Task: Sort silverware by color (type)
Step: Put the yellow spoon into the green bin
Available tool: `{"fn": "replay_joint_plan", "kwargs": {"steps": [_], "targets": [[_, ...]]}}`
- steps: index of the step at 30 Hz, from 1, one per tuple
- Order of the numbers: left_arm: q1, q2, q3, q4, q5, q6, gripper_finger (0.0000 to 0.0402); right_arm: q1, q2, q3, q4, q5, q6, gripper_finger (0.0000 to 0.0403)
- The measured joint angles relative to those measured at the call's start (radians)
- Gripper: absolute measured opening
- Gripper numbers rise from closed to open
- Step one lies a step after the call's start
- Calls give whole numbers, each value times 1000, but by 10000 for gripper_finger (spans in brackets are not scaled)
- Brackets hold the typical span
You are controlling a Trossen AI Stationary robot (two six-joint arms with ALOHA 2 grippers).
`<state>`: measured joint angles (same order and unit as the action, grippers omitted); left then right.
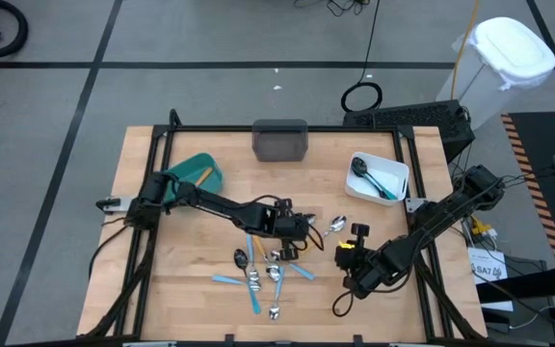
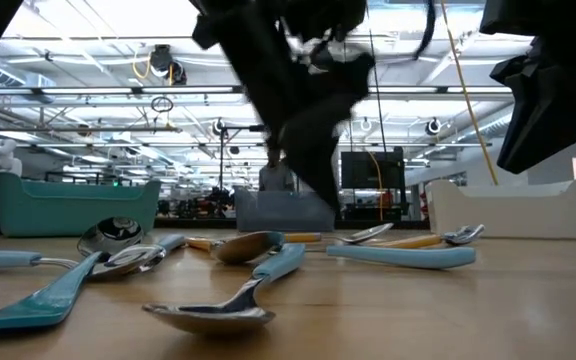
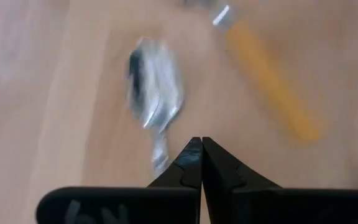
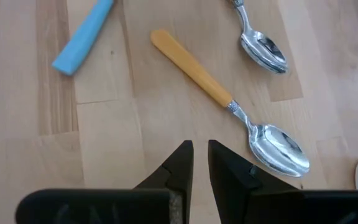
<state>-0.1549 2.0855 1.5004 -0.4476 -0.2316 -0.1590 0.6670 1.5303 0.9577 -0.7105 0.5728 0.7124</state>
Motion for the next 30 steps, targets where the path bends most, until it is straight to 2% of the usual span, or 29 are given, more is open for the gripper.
{"fn": "replay_joint_plan", "kwargs": {"steps": [3, 7, 10, 15, 19, 24, 30], "targets": [[30, -29, -3, -53, 108, 39, 5, 0, 0, 0, 3, 0, 0, 45], [98, -46, -16, -73, 157, 69, 15, 0, 0, 0, 14, -2, 1, 45], [121, -44, -73, 46, 223, 63, 53, 4, 0, 0, 24, -33, 1, 45], [116, -41, -134, 105, 140, 24, 134, 15, 0, 0, 26, -77, 1, 45], [112, -41, -152, 110, 88, 23, 176, 21, 0, 0, 26, -77, 1, 45], [118, -41, -206, 147, 90, 24, 192, 22, 0, 0, 26, -76, 1, 45], [126, -46, -254, 222, 111, 14, 187, 22, 0, 0, 26, -74, -3, 45]]}}
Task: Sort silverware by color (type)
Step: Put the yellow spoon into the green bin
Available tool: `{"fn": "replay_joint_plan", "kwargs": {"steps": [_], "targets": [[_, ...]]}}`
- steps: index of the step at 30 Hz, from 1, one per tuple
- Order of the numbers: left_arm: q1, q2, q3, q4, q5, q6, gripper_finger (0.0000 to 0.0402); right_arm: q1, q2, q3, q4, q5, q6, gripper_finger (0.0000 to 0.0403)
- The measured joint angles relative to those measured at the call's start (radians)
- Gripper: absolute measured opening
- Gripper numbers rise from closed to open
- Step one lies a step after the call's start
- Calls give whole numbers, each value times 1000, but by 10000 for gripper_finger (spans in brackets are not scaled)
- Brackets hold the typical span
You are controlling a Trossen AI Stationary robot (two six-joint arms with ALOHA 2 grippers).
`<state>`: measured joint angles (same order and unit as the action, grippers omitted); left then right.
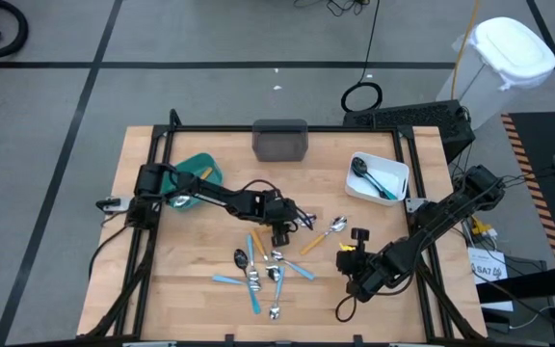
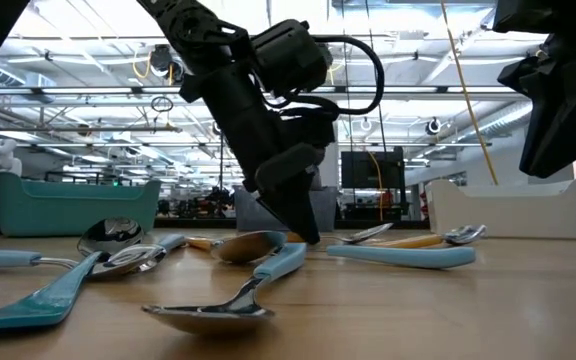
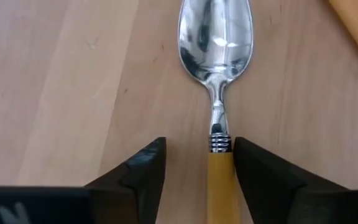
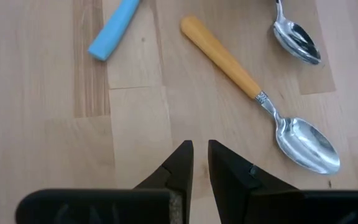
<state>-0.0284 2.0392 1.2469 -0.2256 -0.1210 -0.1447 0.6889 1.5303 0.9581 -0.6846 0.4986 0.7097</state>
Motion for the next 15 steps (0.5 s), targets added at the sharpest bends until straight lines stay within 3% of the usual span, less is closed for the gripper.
{"fn": "replay_joint_plan", "kwargs": {"steps": [10, 15], "targets": [[-20, 2, -2, 23, 25, 40, 49, -2, 0, 0, 16, 89, -38, 45], [-28, 1, 2, 59, 11, 39, 12, -2, 0, 0, 47, 104, -73, 45]]}}
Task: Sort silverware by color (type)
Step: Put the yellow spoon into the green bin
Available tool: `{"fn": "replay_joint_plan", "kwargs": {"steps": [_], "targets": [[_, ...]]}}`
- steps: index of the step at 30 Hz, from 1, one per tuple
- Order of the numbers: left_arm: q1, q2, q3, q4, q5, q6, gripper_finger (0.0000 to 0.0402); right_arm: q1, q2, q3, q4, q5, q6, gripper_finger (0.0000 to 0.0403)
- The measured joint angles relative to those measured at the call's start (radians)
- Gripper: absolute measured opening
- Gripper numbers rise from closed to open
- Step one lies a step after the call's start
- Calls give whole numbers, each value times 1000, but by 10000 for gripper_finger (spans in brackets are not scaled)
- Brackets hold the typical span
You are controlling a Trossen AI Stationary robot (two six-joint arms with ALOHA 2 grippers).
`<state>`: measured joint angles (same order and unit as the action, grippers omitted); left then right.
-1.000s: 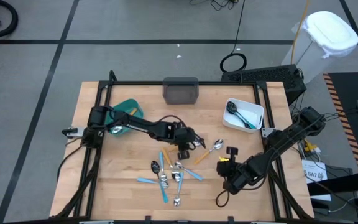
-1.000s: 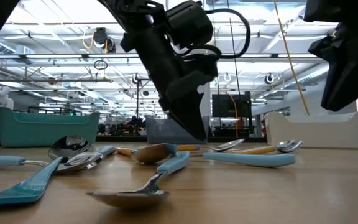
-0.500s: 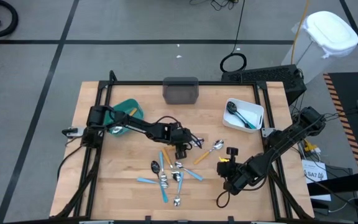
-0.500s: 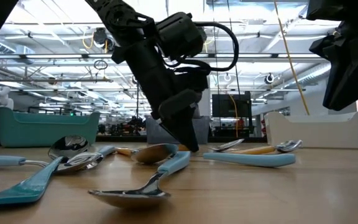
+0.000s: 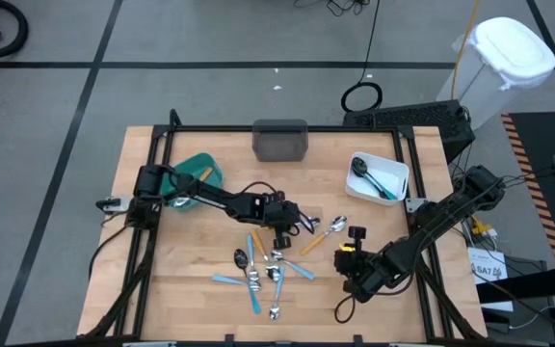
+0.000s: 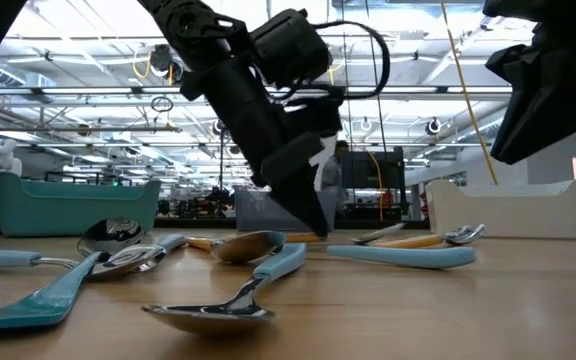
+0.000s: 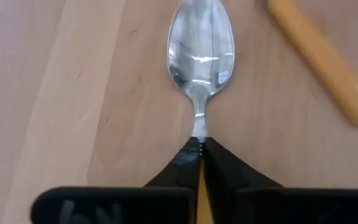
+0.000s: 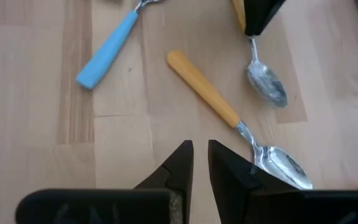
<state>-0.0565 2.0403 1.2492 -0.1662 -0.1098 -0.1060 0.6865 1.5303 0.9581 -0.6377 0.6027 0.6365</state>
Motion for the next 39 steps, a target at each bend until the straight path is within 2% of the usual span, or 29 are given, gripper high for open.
{"fn": "replay_joint_plan", "kwargs": {"steps": [10, 18, 21, 31, 36, 39], "targets": [[-32, 6, 107, -128, 8, 71, 8, -20, 0, 0, 13, 5, -32, 45], [-15, 6, 131, -97, 14, 25, 14, -32, 0, 0, 13, 1, -55, 45], [-7, 6, 131, -101, 23, 19, 37, -31, 0, 0, 13, -1, -58, 45], [-25, 63, 131, -73, 26, 48, 154, -32, 0, 0, 14, -1, -58, 45], [-7, 82, 133, -71, -12, 34, 167, -34, -1, 0, 21, -1, -75, 45], [9, 92, 135, -73, 5, 26, 168, -36, -1, 0, 19, -1, -76, 45]]}}
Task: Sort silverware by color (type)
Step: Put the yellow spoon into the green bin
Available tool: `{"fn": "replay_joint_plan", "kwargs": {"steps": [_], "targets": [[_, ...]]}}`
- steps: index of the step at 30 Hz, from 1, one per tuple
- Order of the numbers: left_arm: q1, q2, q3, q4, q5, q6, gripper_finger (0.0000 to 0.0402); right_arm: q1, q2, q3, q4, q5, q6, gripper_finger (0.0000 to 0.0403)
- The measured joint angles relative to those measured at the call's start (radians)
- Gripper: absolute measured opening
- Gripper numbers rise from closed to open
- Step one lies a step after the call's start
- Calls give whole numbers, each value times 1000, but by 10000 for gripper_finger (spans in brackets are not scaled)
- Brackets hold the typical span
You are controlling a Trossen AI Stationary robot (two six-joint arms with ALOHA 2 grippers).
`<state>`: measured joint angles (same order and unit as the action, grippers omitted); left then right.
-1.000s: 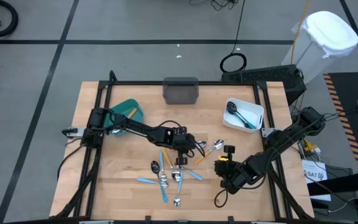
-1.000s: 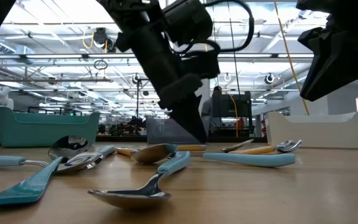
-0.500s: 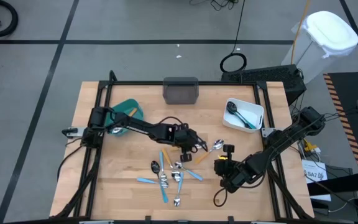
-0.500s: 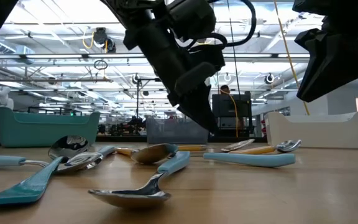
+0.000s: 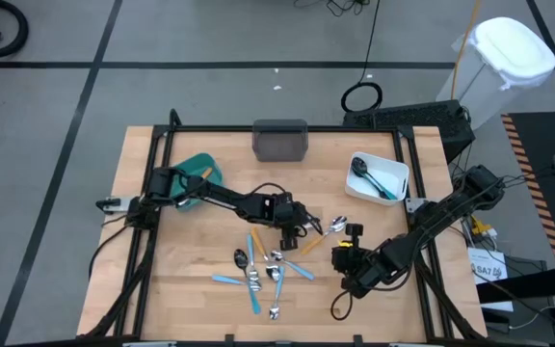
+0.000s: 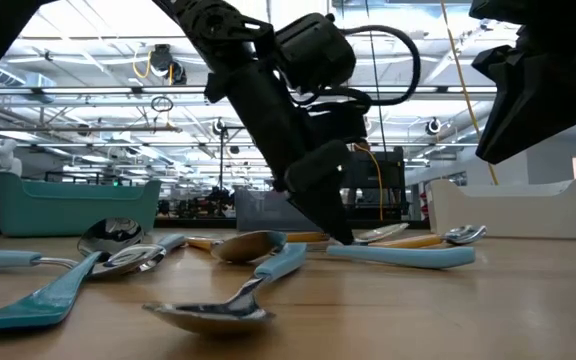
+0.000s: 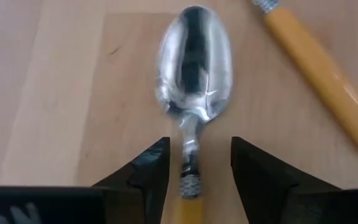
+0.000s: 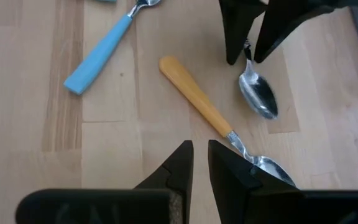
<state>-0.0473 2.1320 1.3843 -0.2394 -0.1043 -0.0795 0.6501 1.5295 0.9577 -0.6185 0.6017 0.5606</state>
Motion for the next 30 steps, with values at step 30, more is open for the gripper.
{"fn": "replay_joint_plan", "kwargs": {"steps": [30], "targets": [[34, 25, 0, 28, 42, -38, 45, -2, 0, 0, 8, 5, -30, 45]]}}
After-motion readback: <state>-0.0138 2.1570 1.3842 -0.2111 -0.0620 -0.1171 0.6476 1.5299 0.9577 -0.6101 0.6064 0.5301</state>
